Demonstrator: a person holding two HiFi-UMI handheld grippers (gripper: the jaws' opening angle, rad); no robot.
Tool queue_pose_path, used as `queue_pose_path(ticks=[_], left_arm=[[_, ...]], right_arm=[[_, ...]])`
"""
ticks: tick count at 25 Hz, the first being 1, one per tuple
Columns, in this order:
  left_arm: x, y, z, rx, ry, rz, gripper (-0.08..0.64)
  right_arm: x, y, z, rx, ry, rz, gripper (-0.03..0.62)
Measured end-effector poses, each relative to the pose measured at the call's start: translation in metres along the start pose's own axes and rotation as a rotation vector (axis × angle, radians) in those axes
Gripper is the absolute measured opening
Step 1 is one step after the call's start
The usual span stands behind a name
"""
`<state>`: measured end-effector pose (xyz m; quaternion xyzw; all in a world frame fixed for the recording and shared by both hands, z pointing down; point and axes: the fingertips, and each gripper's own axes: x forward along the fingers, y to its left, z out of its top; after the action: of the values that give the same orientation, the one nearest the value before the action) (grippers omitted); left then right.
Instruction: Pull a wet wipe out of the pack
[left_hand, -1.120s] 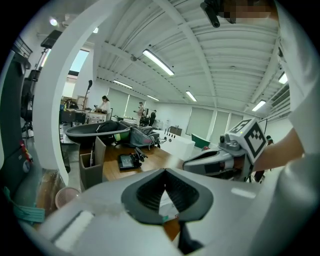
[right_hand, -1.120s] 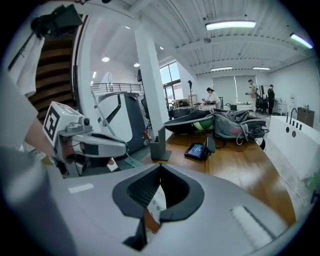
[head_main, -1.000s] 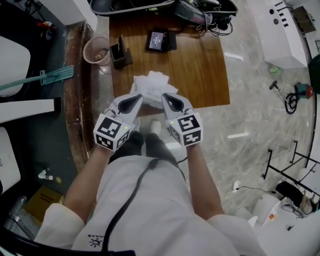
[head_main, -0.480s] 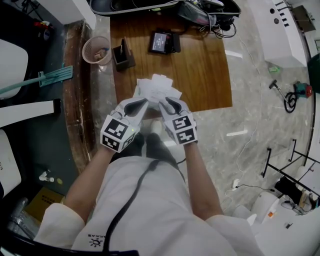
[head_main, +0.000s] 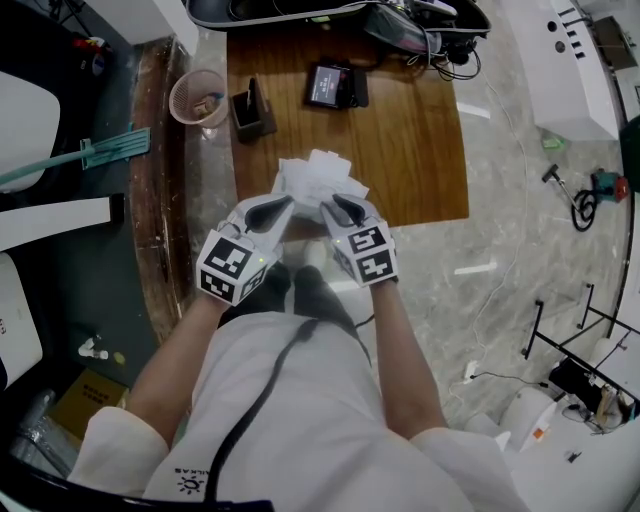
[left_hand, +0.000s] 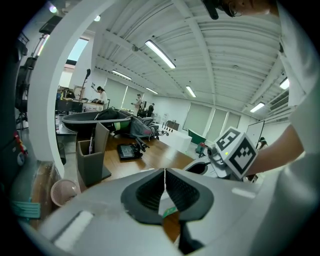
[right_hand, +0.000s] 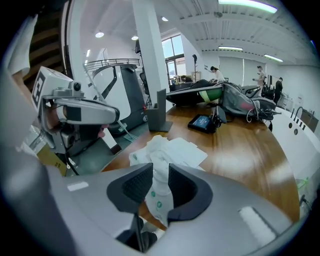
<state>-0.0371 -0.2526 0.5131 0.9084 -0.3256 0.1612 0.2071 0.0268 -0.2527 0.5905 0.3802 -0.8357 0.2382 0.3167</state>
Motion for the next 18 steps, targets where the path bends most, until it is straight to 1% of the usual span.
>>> queue_pose_path(ticks=[3, 8, 10, 12, 15, 18], left_arm=[[-0.0020, 0.0019, 0.0017, -0.009, -0.006, 0.010, 0.015], [-0.0053, 0.0038, 0.0020, -0.012, -0.009, 0.025, 0.014], [-0.0066, 0.0048, 0.0011, -0.013, -0.008, 0.030, 0.014], [-0.0074, 0.0058, 0.0007, -0.015, -0.008, 0.035, 0.014], [-0.0077, 0.0069, 0.0015, -0.017, -0.008, 0.040, 0.014], [-0.0084, 0.0073, 0.0025, -0.017, -0.011, 0.044, 0.014]], right_arm=[[0.0013, 0.0010, -0.0010, 0.031, 0.005, 0.025, 0.091], [0.0021, 0.0000, -0.0023, 0.086, 0.005, 0.070, 0.078], [0.0029, 0.0025, -0.0021, 0.099, 0.006, 0.090, 0.052], [0.0033, 0.0056, -0.0017, 0.098, 0.008, 0.096, 0.023], [0.0026, 0.0068, -0.0007, 0.097, 0.004, 0.095, 0.012], [0.0008, 0.0039, 0.0009, 0.120, -0.012, 0.098, 0.011]])
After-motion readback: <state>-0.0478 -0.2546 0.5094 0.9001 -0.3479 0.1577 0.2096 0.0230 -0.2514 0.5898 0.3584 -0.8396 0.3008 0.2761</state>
